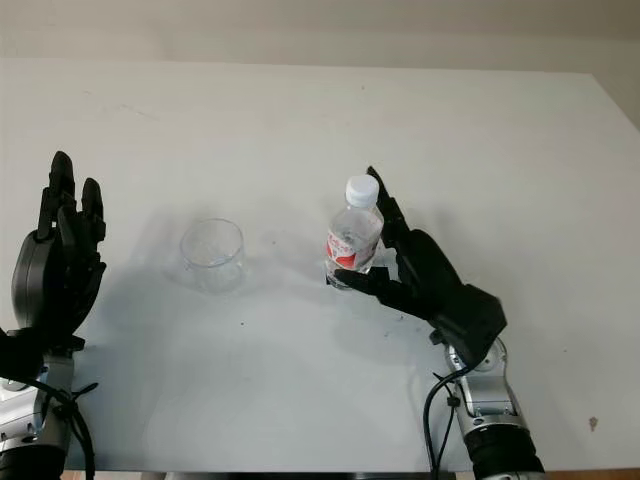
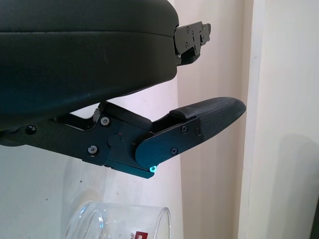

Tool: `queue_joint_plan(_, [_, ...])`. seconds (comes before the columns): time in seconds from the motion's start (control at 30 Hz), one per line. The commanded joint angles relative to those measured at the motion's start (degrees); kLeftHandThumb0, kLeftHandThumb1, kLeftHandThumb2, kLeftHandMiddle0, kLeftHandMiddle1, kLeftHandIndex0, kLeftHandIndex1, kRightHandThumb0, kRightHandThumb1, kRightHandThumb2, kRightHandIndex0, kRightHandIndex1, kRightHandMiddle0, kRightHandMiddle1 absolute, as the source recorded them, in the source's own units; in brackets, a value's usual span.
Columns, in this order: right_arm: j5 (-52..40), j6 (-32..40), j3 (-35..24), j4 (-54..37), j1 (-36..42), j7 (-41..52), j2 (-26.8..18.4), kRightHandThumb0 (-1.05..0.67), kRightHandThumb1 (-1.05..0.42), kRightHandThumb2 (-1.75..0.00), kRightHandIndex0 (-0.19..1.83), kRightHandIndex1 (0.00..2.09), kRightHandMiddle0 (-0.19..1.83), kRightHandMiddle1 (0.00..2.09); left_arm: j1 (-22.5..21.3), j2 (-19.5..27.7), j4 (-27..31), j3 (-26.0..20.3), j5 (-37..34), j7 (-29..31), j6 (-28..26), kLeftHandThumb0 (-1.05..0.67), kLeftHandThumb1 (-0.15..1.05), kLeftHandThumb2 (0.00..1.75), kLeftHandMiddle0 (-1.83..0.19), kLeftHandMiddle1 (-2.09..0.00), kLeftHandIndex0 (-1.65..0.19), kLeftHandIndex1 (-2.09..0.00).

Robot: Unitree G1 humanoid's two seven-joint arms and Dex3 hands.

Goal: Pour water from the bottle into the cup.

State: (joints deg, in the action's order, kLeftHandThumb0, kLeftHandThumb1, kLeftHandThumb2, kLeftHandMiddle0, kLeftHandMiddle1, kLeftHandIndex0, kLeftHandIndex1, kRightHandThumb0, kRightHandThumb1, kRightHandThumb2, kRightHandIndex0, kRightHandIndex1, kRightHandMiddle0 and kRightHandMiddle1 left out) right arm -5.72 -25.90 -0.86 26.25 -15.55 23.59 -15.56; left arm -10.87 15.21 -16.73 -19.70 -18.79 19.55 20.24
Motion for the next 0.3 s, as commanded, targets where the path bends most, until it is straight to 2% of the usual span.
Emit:
queue_joint_plan(0.0, [-1.58,0.72,-0.89,-0.22,0.2,0.92,0.22,-0.89,-0.98,-0.06,-0.19,0.0,-0.19,0.0,0.6,-0.36,-0.25,0.2,-0.12,0.26,0.47,-0.68,1.05,0.8,0.19,0.0,0.19,0.0])
queue_joint_plan(0.27, [-5.17,5.27,-1.32,-4.17,1.52,3.2,1.36,-0.92,-0.98,-0.05,-0.19,0.0,-0.19,0.0,1.61,-0.45,0.38,0.15,-0.46,0.92,0.83,-0.68,1.05,0.79,0.19,0.0,0.19,0.0])
